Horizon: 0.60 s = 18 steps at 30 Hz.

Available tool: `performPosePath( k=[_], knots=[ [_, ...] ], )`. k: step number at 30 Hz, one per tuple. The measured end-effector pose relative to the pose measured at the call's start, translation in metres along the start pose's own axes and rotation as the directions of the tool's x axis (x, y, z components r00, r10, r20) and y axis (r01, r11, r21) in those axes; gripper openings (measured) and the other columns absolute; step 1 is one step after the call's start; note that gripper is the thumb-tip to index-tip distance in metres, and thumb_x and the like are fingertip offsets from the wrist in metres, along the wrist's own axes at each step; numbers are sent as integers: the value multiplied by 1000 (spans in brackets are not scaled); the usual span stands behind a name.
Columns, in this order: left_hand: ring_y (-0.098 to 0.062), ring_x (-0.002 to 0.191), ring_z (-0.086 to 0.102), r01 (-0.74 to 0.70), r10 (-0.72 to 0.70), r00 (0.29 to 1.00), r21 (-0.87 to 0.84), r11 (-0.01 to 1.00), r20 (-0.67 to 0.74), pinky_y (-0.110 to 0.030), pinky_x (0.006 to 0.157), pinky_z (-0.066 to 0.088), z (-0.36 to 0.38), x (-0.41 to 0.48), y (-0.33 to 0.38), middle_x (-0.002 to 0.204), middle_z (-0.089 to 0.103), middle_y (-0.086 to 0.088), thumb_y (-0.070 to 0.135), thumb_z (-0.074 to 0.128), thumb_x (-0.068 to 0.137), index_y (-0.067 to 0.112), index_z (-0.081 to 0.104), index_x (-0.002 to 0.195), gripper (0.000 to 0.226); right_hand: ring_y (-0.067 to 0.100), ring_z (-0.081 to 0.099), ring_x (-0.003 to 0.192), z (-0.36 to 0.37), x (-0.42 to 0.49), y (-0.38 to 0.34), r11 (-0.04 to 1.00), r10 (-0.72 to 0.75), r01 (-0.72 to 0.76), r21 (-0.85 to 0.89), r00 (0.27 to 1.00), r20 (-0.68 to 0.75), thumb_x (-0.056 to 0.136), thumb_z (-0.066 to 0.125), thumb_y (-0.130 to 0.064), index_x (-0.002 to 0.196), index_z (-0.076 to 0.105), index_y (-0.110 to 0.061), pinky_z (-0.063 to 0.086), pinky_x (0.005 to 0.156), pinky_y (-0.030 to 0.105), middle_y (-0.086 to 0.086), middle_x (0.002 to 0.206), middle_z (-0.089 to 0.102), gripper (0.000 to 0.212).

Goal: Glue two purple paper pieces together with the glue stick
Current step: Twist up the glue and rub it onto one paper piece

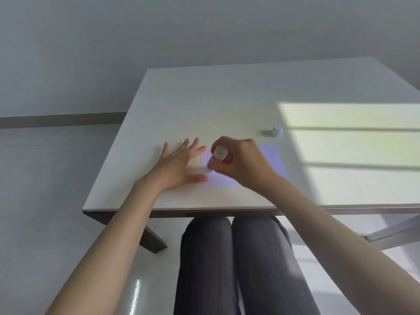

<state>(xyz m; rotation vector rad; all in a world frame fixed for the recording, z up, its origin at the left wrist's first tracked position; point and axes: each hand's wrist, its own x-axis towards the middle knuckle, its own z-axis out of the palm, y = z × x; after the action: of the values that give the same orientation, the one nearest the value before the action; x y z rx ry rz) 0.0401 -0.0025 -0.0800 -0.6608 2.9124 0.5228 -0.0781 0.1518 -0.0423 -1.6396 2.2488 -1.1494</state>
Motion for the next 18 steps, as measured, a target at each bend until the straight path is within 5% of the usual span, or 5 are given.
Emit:
performPosePath(
  k=[7,10,13,15,18],
  knots=[
    [-10,150,-6,-1,0,1000,-76,997,-17,-49,118,-14,-2,-6,2,161,15,10,56,57,83,36,13,151,84,-9,55,54,-13,22,18,987,149,-144,68,985,-85,73,66,-8,82,62,-6,38,54,5,-21,48,58,10],
    [-12,150,-5,-9,8,1000,-113,994,-16,-50,117,-16,-2,-8,4,159,20,16,53,57,84,38,21,149,75,8,57,55,-10,17,19,992,124,-123,18,982,-142,75,64,-8,84,63,-7,37,55,16,1,62,68,9],
    [-13,150,-6,-19,20,1000,-40,999,10,-54,116,-15,-1,-6,3,158,15,23,57,52,85,38,22,148,73,29,59,60,-11,-5,8,999,-5,3,-51,1000,-28,75,64,-7,84,63,-6,43,59,28,8,68,71,10],
    [-13,150,-6,-18,18,1000,-25,1000,18,-55,117,-14,0,-4,2,158,13,24,58,51,85,38,21,149,74,24,59,58,-16,-15,1,999,-35,35,6,996,81,74,65,-6,82,63,-6,46,58,23,10,69,72,9],
    [-12,150,-6,-15,16,1000,-55,998,11,-54,117,-15,0,-5,2,157,13,26,57,53,84,39,22,148,74,18,59,59,-25,-8,8,996,58,-62,66,996,61,70,69,-6,81,64,-6,40,54,12,4,64,70,12]
  ],
)
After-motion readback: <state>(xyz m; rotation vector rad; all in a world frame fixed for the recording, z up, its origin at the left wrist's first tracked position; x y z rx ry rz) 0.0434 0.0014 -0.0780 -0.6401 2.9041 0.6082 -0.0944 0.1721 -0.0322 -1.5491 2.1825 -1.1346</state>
